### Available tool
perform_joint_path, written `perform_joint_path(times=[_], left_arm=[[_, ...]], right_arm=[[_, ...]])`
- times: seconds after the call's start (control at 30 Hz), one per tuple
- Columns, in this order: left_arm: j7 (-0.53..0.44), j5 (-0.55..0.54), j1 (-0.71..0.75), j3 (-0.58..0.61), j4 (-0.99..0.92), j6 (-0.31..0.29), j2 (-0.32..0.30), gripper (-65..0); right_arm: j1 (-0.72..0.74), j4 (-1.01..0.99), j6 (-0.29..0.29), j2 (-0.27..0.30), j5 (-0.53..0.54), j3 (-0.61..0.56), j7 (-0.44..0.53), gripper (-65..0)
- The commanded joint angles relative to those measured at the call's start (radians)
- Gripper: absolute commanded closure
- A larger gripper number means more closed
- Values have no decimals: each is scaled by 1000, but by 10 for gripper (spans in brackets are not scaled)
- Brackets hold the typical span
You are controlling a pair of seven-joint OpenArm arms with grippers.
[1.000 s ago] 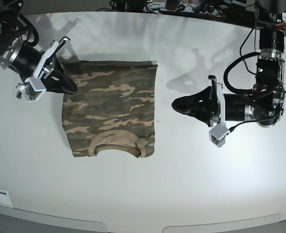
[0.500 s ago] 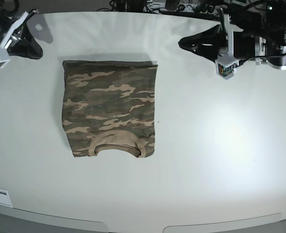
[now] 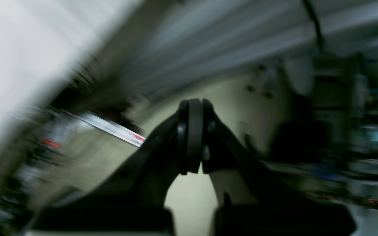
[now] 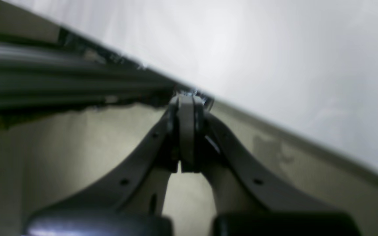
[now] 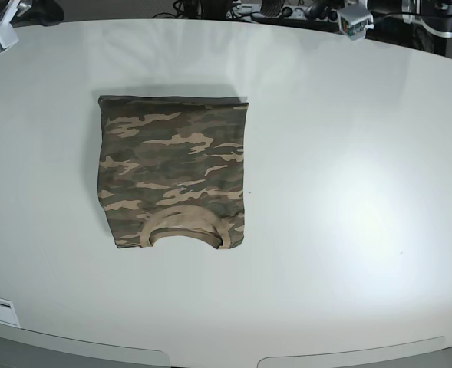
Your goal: Fold the T-shirt properly
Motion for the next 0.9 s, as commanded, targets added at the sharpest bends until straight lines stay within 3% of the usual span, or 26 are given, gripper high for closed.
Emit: perform_joint_path(times=[0.0,0.27,0.43,0.67,0.87], left_arm=[[1,-25,56,-5,15,-6,-8,0],[-29,182,355,-5,15,-6,-2,0],[-113,327,355,-5,15,17,-2,0],[-201,382,355,72,-177,16,-2,0],[-277,510,220,254,-455,39,0,0]], right_arm=[[-36,12,1,9,18,9,12,0],[-272,-37,1,10,18,-7,12,0],[-272,-148,1,10,18,-95,12,0],[-272,-376,1,21,6,-350,12,0],[-178,-550,1,21,-229,-563,21,0]])
